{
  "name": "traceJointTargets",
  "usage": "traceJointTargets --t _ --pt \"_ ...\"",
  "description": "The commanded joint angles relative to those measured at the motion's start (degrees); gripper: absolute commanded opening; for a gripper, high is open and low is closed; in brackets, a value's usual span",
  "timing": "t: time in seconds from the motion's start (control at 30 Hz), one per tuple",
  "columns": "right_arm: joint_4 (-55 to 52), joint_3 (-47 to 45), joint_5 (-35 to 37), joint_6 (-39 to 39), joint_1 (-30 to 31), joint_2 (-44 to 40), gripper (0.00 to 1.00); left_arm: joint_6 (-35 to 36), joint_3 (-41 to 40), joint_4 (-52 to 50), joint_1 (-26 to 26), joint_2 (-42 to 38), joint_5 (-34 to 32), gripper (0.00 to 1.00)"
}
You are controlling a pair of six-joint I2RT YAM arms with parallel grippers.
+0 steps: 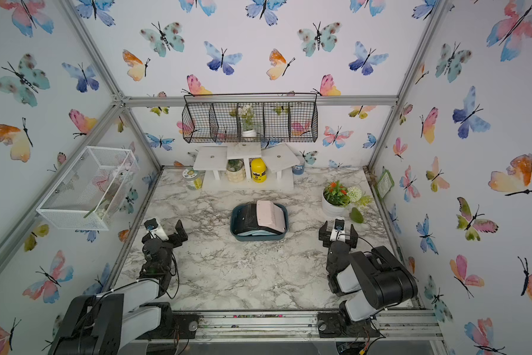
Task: Put the calculator in the storage box
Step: Reset both arms
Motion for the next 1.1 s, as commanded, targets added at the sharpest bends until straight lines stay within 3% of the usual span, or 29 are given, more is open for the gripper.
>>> traceJointTargets --t 0.0,0.13,0.23,0.33,0.37,0.47,0.57,0.63,1.07 --pt "-0.8 1.4 -2.3 0.0 -0.4 -3.0 0.99 2.2 0.2 5.4 0.3 1.7 4.0 0.99" --pt "3.4 1.4 -3.5 -1.2 -0.8 -0.4 0.99 3.7 -0.4 10.3 0.3 5.8 7.0 0.99" --pt "0.0 1.1 -9.1 1.2 -3.6 -1.7 0.99 5.0 -0.7 12.9 0.3 8.2 10.4 0.99" --pt "8.7 1.8 -9.8 0.2 -4.8 5.0 0.99 5.8 0.0 13.1 0.3 10.2 11.9 0.99" --pt "7.1 2.3 -9.8 0.2 -4.8 4.5 0.99 6.3 0.6 13.0 0.3 11.3 13.0 0.99" --pt "-10.9 7.6 -13.7 3.0 -7.0 0.3 0.99 7.5 4.9 6.4 0.2 13.1 15.3 0.99" --pt "-11.1 9.6 -17.5 3.6 -9.4 2.4 0.99 7.5 6.0 5.5 0.1 13.5 14.9 0.99" --pt "-15.9 10.5 -17.6 4.2 -9.6 0.9 0.99 7.5 6.0 5.3 0.1 13.5 14.8 0.99" --pt "-14.1 10.0 -17.4 3.9 -9.6 1.1 0.99 7.4 5.9 5.4 0.1 13.4 14.8 0.99"
